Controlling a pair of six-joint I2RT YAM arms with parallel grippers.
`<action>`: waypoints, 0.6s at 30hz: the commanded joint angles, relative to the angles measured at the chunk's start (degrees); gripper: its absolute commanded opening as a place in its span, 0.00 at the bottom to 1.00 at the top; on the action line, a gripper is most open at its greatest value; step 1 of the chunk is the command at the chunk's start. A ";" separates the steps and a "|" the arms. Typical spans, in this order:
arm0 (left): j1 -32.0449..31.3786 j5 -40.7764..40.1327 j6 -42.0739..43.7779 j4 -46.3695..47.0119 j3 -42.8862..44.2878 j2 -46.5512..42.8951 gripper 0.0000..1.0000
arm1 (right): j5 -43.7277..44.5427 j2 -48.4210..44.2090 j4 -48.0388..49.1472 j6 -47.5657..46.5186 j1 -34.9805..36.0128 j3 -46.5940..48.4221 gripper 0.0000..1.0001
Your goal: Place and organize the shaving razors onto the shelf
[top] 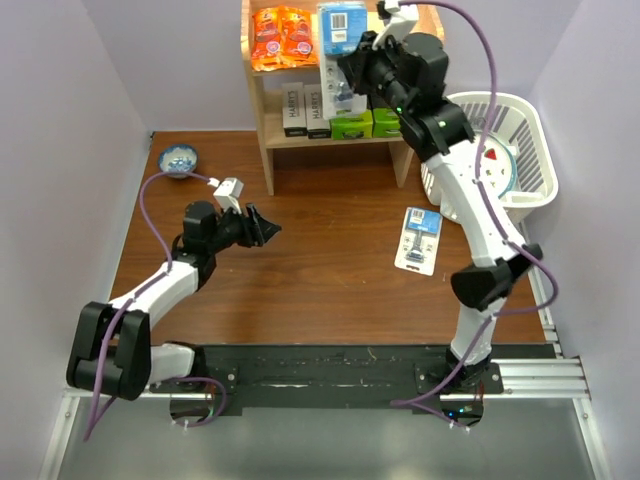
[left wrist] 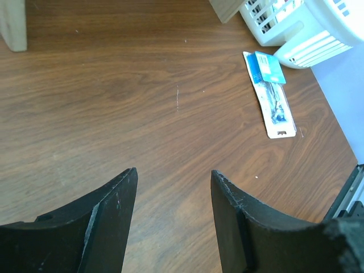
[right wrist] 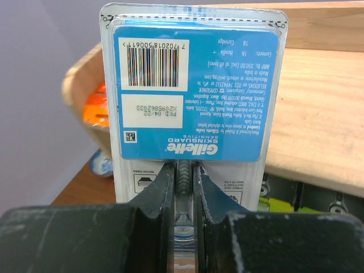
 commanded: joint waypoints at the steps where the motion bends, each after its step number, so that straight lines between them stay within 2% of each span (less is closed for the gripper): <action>1: 1.55 0.62 2.75 -0.34 -1.28 -3.21 0.59 | 6.59 5.19 6.87 -2.87 0.08 8.91 0.00; 7: 2.43 0.89 2.66 0.01 -2.52 -3.73 0.59 | 8.98 10.04 11.08 -5.94 0.07 14.64 0.00; 11: 2.78 1.06 2.75 0.01 -2.69 -3.82 0.60 | 11.43 10.83 16.26 -8.67 -0.10 13.42 0.00; 18: 3.66 1.33 2.66 -0.43 -3.22 -4.52 0.60 | 12.85 15.22 19.08 -10.52 -0.36 15.71 0.00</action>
